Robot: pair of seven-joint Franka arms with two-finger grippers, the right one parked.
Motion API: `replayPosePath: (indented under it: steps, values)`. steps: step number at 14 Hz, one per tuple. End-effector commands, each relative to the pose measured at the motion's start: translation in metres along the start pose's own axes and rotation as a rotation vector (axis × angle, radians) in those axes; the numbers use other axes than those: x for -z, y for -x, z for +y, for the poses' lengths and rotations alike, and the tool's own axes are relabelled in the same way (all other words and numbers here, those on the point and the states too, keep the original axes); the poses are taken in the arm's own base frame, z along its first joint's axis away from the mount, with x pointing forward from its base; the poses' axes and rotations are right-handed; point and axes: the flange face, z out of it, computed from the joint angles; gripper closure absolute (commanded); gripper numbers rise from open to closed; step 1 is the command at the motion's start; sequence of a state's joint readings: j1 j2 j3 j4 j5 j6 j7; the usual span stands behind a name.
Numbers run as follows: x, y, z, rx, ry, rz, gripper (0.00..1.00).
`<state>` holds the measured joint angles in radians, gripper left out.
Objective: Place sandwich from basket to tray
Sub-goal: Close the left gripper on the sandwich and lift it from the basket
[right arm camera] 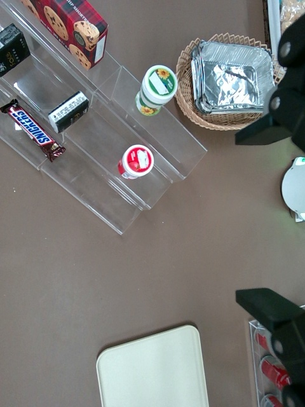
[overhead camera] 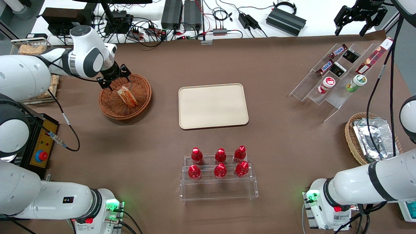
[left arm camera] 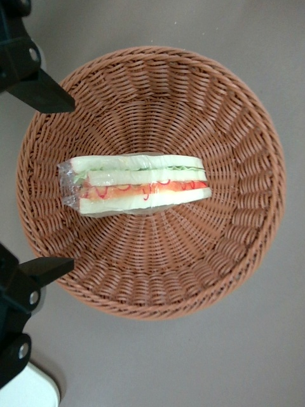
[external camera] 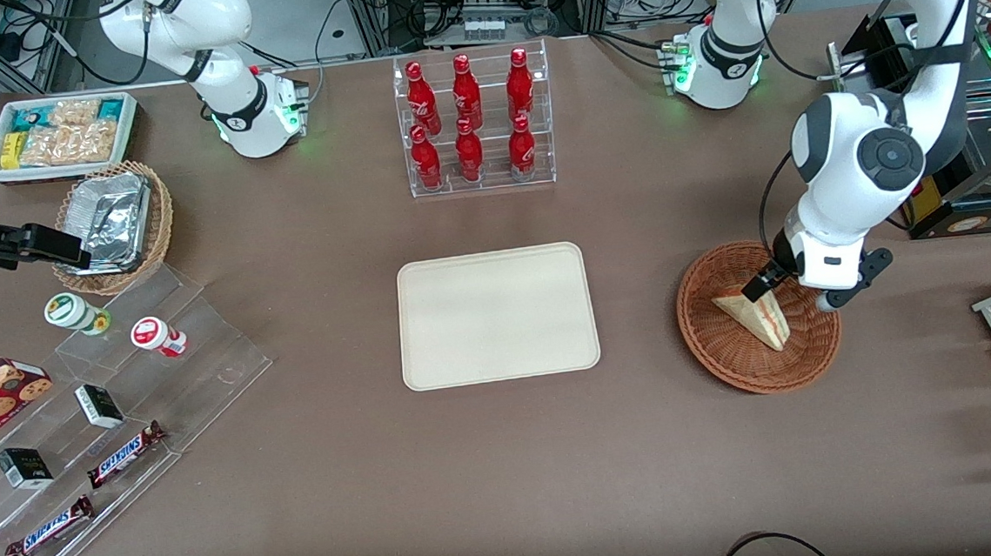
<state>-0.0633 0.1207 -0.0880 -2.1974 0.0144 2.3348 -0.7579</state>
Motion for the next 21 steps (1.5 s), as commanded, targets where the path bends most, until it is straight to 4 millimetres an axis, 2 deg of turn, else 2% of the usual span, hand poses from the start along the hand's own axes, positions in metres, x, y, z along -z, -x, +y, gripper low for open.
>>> replayPosePath:
  steps: [1, 5, 10, 13, 14, 16, 17, 18, 19, 21]
  values:
    - [-0.015, -0.002, 0.000, 0.025, 0.003, -0.003, 0.00]
    - [-0.044, -0.004, 0.000, 0.028, -0.002, -0.015, 0.00]
    - [-0.064, -0.006, 0.000, 0.029, -0.004, -0.021, 0.03]
    - [-0.069, -0.008, -0.002, 0.034, -0.007, -0.024, 0.32]
    - [-0.068, -0.009, -0.002, 0.035, -0.008, -0.025, 0.57]
    - [-0.068, -0.009, -0.002, 0.031, -0.010, -0.027, 0.93]
    - [-0.064, -0.009, -0.002, 0.029, -0.009, -0.025, 1.00]
    - [-0.059, -0.010, -0.001, 0.026, -0.007, -0.022, 1.00]
    - [-0.046, -0.011, 0.001, 0.023, -0.009, -0.020, 1.00]
    - [-0.006, -0.019, 0.011, 0.010, -0.032, -0.035, 1.00]
